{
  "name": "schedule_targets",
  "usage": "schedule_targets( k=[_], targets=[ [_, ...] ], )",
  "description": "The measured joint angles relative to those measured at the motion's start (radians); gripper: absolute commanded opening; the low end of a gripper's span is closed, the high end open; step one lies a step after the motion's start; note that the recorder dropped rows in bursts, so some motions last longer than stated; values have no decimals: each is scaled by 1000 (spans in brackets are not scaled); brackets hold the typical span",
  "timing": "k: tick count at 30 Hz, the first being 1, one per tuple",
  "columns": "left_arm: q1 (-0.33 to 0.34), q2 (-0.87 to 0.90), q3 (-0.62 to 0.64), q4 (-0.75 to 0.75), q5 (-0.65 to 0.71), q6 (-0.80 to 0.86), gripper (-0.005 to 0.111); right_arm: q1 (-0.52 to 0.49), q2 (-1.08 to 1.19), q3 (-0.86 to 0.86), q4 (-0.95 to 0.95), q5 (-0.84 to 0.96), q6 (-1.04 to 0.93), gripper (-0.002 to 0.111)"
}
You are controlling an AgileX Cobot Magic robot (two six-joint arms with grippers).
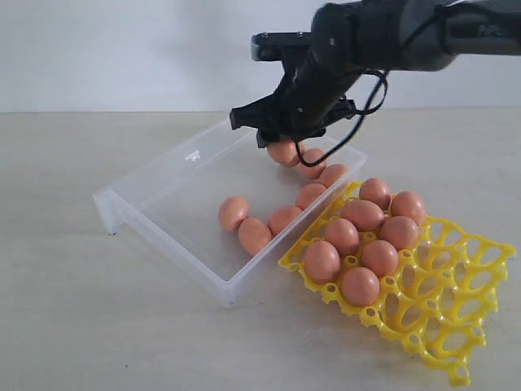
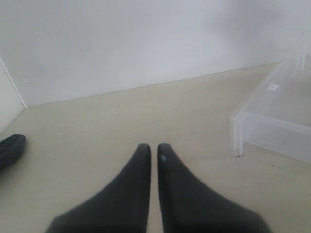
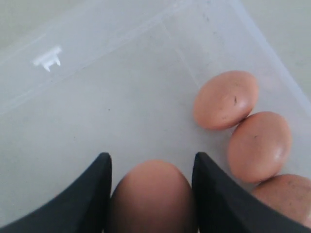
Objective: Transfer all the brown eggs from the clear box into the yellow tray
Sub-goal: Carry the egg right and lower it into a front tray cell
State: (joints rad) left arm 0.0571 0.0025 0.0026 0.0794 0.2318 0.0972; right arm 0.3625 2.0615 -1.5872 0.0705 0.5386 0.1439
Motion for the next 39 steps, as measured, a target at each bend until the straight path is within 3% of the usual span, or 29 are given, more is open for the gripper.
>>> schedule_targets(
  k=[6,9,14,17,20,22,25,28,30,33,37,39],
  targets=[
    [0,0,0,0,0,0,4,-4,-320,561,-11,-718,7,0],
    [0,0,0,0,0,0,4,-18,-439,781,66,-957,3,0],
    [0,0,0,0,0,0,4,-51,-613,1058,348,-1088,4,0],
    [0,0,0,0,0,0,4,-53,-694,1191,308,-1099,14,0],
    [0,0,0,0,0,0,4,-53,-767,1277,79,-1088,76,0],
    [0,0,0,0,0,0,4,-53,-822,1293,-256,-1069,254,0],
    [0,0,0,0,0,0,4,-53,-889,1293,-796,-1083,670,0],
    [0,0,0,0,0,0,4,-55,-896,1295,-1096,-1080,894,0],
    [0,0,0,0,0,0,4,-128,-894,1295,-1184,-1095,954,0],
    [0,0,0,0,0,0,4,-354,-885,1276,-1200,-1234,977,0],
    [0,0,0,0,0,0,4,-726,-784,1170,-1308,-1606,1119,0],
    [0,0,0,0,0,0,4,-805,-737,1127,-1462,-1694,1226,0]
  ],
)
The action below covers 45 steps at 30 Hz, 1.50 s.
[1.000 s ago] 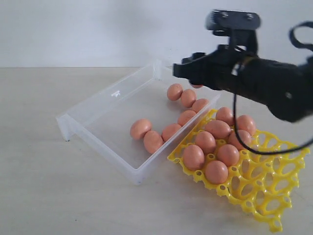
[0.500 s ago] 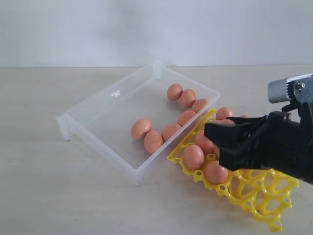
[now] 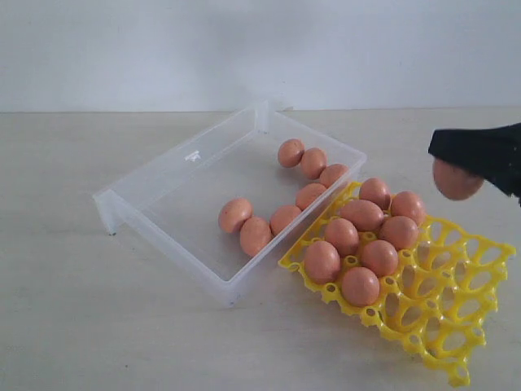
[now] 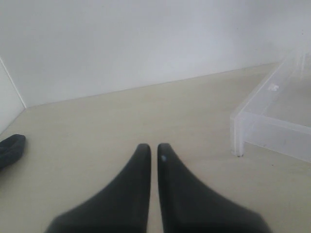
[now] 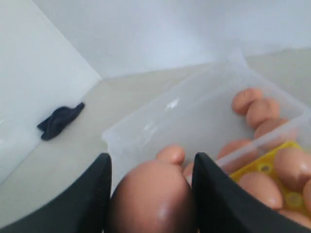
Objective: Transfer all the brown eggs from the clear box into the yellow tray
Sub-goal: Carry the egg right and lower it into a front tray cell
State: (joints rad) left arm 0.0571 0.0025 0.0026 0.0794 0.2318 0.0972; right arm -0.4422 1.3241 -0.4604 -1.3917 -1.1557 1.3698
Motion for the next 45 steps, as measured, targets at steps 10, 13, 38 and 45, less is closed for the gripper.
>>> schedule_targets(
  k=[10,13,38,45],
  targets=[
    [0,0,0,0,0,0,4,-1,14,-10,-334,-20,17,0],
    [0,0,0,0,0,0,4,66,14,2,-342,79,-50,0],
    [0,0,0,0,0,0,4,313,244,26,-63,364,-501,0],
    [0,0,0,0,0,0,4,313,245,26,-101,372,-466,0]
  ],
)
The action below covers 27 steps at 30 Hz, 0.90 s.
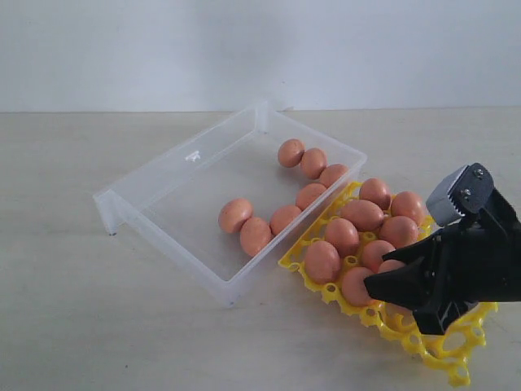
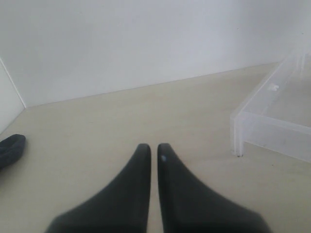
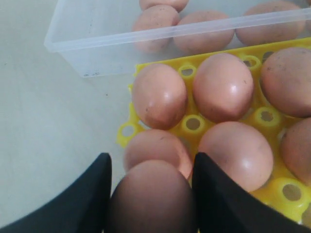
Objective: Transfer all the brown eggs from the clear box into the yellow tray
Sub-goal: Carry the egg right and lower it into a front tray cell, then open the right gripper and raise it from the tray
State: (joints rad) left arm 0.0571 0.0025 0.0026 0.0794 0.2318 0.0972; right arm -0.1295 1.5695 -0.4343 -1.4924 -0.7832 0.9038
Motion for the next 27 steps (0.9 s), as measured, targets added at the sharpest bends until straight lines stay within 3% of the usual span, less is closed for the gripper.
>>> schedule_targets(
  k=[4,6,12,14,27],
  targets=[
    [0,0,0,0,0,0,4,0,0,0,-34,6,9,1],
    [0,0,0,0,0,0,4,0,0,0,-38,7,13,6],
    [0,0,0,0,0,0,4,0,0,0,-37,9,15,49],
    [0,0,0,0,0,0,4,0,0,1,-34,9,17,55],
    [0,0,0,0,0,0,4,0,0,2,44,7,17,55]
  ],
)
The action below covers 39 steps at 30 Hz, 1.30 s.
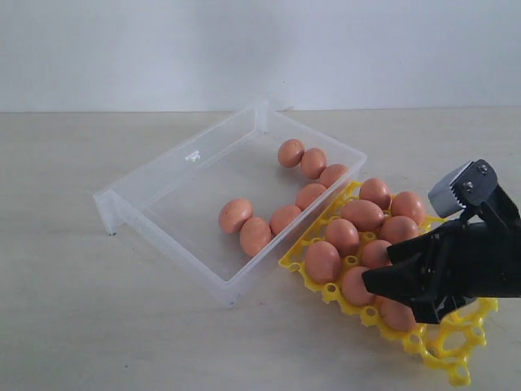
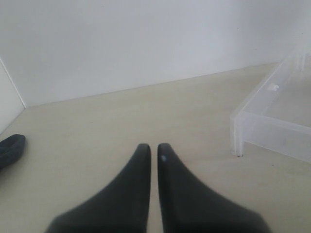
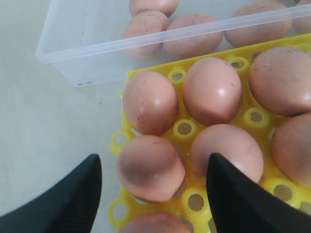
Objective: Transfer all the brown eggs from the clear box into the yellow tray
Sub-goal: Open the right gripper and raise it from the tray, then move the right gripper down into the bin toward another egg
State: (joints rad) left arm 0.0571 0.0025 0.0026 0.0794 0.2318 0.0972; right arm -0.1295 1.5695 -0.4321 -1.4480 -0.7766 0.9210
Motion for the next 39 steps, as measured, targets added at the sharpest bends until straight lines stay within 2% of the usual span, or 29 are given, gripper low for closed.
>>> schedule_targets(
  k=[3,5,7,8,9,10,13,15,17,21,23,25,30,34,37,39],
  targets=[
    [0,0,0,0,0,0,4,0,0,0,54,0,-2,55],
    [0,0,0,0,0,0,4,0,0,0,129,-5,-2,50],
    [0,0,0,0,0,0,4,0,0,0,202,-68,34,27],
    [0,0,0,0,0,0,4,0,0,0,222,-112,54,6],
    [0,0,0,0,0,0,4,0,0,0,251,-208,66,0],
    [0,0,0,0,0,0,4,0,0,-6,278,-308,39,0],
    [0,0,0,0,0,0,4,7,2,-85,343,-370,12,0],
    [0,0,0,0,0,0,4,56,2,-203,361,-264,74,0],
    [0,0,0,0,0,0,4,162,2,-342,265,-1,172,0],
    [0,0,0,0,0,0,4,423,17,-518,-158,628,472,0],
    [0,0,0,0,0,0,4,498,38,-568,-234,798,546,0],
    [0,0,0,0,0,0,4,545,68,-626,-197,826,581,0],
    [0,0,0,0,0,0,4,568,180,-731,-28,721,611,0],
    [0,0,0,0,0,0,4,568,244,-771,-112,711,583,0],
    [0,0,0,0,0,0,4,577,248,-776,-243,821,551,0],
    [0,0,0,0,0,0,4,581,248,-780,-239,969,508,0]
  ],
)
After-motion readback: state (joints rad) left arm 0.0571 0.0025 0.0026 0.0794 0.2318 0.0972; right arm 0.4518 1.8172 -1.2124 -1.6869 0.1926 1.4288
